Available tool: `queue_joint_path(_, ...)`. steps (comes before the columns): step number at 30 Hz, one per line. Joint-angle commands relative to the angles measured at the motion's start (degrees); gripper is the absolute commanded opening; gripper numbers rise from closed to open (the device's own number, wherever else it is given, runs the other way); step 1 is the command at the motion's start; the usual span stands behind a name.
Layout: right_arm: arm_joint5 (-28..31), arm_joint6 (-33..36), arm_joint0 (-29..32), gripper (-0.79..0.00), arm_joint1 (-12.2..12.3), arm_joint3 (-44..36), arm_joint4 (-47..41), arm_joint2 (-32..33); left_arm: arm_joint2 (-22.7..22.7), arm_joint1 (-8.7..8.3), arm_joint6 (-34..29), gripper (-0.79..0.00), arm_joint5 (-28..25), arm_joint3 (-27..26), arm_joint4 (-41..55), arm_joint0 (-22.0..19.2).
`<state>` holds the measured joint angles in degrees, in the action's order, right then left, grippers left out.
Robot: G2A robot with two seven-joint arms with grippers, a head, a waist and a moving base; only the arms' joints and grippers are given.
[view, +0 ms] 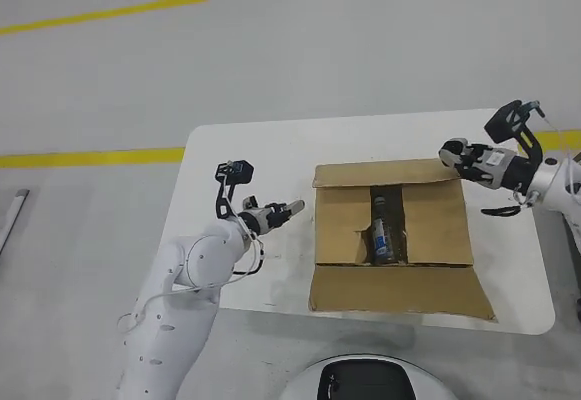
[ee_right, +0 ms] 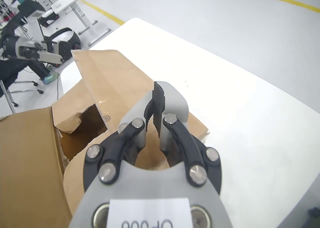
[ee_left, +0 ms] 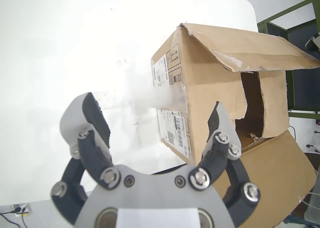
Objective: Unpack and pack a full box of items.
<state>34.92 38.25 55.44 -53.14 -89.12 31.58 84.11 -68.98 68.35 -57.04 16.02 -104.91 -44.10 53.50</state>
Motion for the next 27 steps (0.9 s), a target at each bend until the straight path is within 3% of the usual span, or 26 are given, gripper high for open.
queue_joint_path(1,-0.01,-1.45,1.52,-0.785,0.05,-1.73,2.55,-0.21,-2.11,-0.33,0.29,0.0,0.68,-2.71,0.03,2.3)
queue_joint_path(20,-3.71,-1.92,1.61,-0.785,-0.53,-0.75,4.58,-5.85,-2.77,-0.38,1.25,0.0,0.75,-3.44,0.55,3.37)
queue_joint_path(27,-4.66,-1.26,2.23,-0.785,-0.45,-1.02,4.12,-5.9,-5.2,-1.93,1.62,0.0,-14.05,-6.81,-5.72,8.98)
